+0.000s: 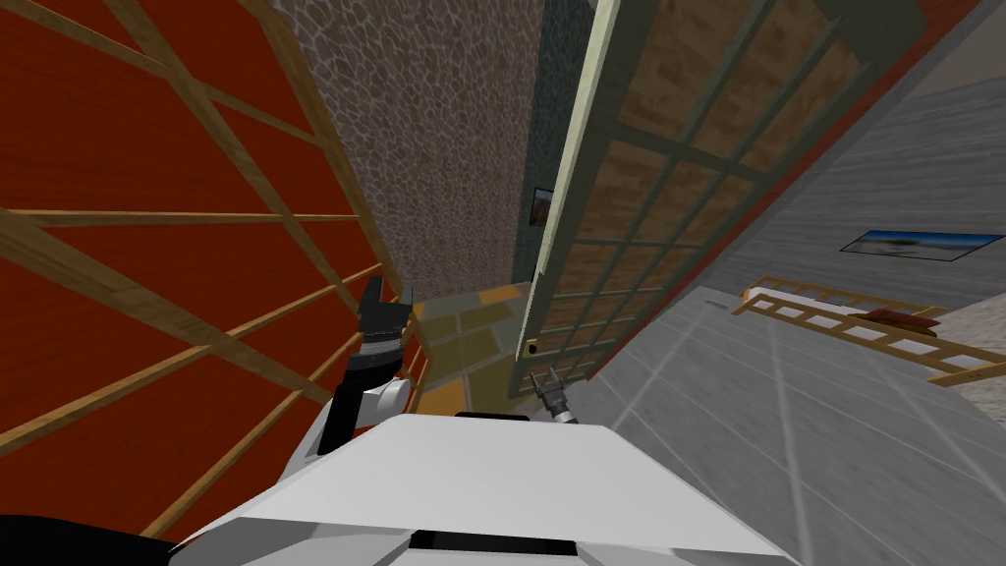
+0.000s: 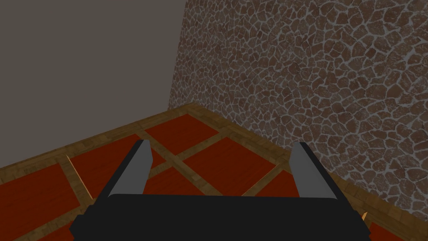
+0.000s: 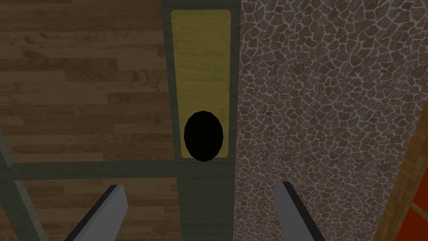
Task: Push the door open
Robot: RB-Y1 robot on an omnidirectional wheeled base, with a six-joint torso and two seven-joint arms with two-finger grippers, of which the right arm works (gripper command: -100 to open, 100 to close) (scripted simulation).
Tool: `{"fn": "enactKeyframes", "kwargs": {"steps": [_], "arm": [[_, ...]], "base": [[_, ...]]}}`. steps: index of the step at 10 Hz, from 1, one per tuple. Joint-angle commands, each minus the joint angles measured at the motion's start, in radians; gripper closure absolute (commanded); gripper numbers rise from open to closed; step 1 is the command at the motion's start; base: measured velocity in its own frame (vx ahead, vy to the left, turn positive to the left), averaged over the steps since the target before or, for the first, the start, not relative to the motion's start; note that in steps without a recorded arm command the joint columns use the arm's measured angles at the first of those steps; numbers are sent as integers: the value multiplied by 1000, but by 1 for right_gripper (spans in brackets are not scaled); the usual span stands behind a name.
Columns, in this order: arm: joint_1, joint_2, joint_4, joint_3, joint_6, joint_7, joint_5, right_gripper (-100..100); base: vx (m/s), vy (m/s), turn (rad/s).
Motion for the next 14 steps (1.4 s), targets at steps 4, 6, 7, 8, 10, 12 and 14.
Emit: {"fn": "enactKeyframes", "kwargs": {"steps": [4, 6, 7, 8, 10, 12, 14], "arm": [[-86, -60, 88, -8, -8, -19, -43, -100], [-140, -91, 143, -15, -17, -26, -69, -100], [-166, -105, 175, -18, -21, -28, -80, -100], [-189, -118, 201, -21, -25, -31, -91, -100], [-210, -129, 224, -23, -28, -34, -101, -100], [-244, -147, 262, -27, -34, -38, -117, -100], [-252, -149, 272, -28, -36, -36, -119, -100]], "base": [[40, 88, 15], [33, 61, 19], [50, 83, 19], [53, 94, 14], [33, 54, 6], [32, 51, 15], [21, 40, -1]]}}
